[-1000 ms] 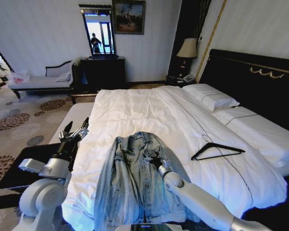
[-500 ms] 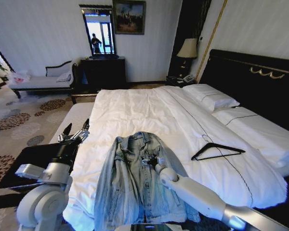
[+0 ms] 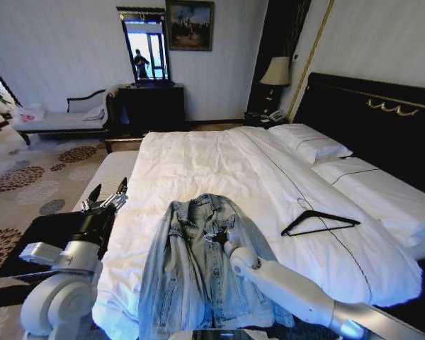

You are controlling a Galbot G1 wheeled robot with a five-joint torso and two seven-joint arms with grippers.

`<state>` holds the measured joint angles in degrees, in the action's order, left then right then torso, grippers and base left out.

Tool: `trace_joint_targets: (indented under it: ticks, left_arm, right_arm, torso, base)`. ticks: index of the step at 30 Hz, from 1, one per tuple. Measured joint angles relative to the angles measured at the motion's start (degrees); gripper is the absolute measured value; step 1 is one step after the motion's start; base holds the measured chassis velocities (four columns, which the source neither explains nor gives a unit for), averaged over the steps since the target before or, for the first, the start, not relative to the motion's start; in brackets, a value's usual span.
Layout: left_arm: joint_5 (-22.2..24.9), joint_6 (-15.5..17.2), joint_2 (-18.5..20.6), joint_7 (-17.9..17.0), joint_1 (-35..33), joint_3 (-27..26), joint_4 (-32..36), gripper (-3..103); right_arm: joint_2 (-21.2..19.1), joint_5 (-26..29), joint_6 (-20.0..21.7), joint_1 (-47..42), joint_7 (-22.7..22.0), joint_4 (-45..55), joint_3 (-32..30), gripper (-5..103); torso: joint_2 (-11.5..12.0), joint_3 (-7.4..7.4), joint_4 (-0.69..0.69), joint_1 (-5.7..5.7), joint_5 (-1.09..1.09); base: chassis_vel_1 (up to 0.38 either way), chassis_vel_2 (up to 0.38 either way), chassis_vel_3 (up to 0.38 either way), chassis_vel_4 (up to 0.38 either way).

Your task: Pick up the clothes from the bed and hang them on the clothes hanger.

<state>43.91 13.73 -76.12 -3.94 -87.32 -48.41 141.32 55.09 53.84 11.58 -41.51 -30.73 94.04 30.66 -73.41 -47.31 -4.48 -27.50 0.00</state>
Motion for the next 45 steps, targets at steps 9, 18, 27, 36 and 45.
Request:
trace_joint_targets:
  ticks: [9, 18, 27, 36, 45]
  left_arm:
    - [-1.0, -0.1, -0.2, 0.0, -0.6, -0.4, -0.1, 100]
    - [-1.7, -0.4, -0.4, 0.0, -1.4, -0.6, 0.1, 100]
    - [-2.6, -0.6, -0.9, 0.0, -1.7, -0.3, 0.4, 100]
    - [-3.3, -0.9, -1.7, -0.1, -2.1, 0.1, 0.5, 100]
    - [-3.4, -1.2, -2.3, -0.1, -2.3, 0.6, -0.4, 100]
  right_arm:
    - [0.9, 0.7, 0.1, 0.7, 1.4, -2.8, 1.3, 87]
    - [0.6, 0.3, 2.6, 0.7, -1.6, -3.2, 1.5, 60]
    - [-0.5, 0.1, 2.4, 0.3, -2.0, -1.7, -1.2, 28]
    - [-3.4, 0.3, 2.1, -1.2, -2.0, 1.6, -5.3, 1]
    - [-7.1, 0.9, 1.0, -2.3, -2.0, 3.6, -10.2, 1]
  torso:
    - [0.0, 0.0, 0.01, 0.0, 0.0]
    - [0.0, 0.0, 0.01, 0.0, 0.01]
    - [0.0, 0.0, 0.01, 0.0, 0.0]
    - [0.0, 0.0, 0.0, 0.0, 0.01]
    - [0.0, 0.0, 0.0, 0.0, 0.01]
  base:
    - [0.0, 0.0, 0.0, 0.0]
    - [0.0, 0.0, 0.0, 0.0]
    - [0.0, 0.0, 0.0, 0.0]
    - [0.0, 0.0, 0.0, 0.0]
    - [0.0, 0.0, 0.0, 0.0]
